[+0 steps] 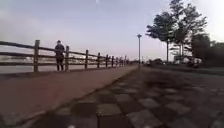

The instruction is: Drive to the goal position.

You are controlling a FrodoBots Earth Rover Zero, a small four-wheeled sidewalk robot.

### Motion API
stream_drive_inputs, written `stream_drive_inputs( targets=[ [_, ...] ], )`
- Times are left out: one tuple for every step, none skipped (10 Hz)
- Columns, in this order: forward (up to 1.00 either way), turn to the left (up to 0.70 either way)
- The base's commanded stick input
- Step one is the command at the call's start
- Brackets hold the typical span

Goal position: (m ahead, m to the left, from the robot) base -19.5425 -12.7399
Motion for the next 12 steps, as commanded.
stream_drive_inputs(
  targets=[
    [0.0,-1.0],
    [0.0,-1.0],
    [0.0,-1.0],
    [0.0,-1.0],
    [0.0,-1.0],
    [0.0,-1.0],
    [0.0,-1.0],
    [0.0,-1.0],
    [0.0,-1.0],
    [0.0,-1.0],
    [0.0,-1.0],
    [0.0,-1.0]
  ],
)
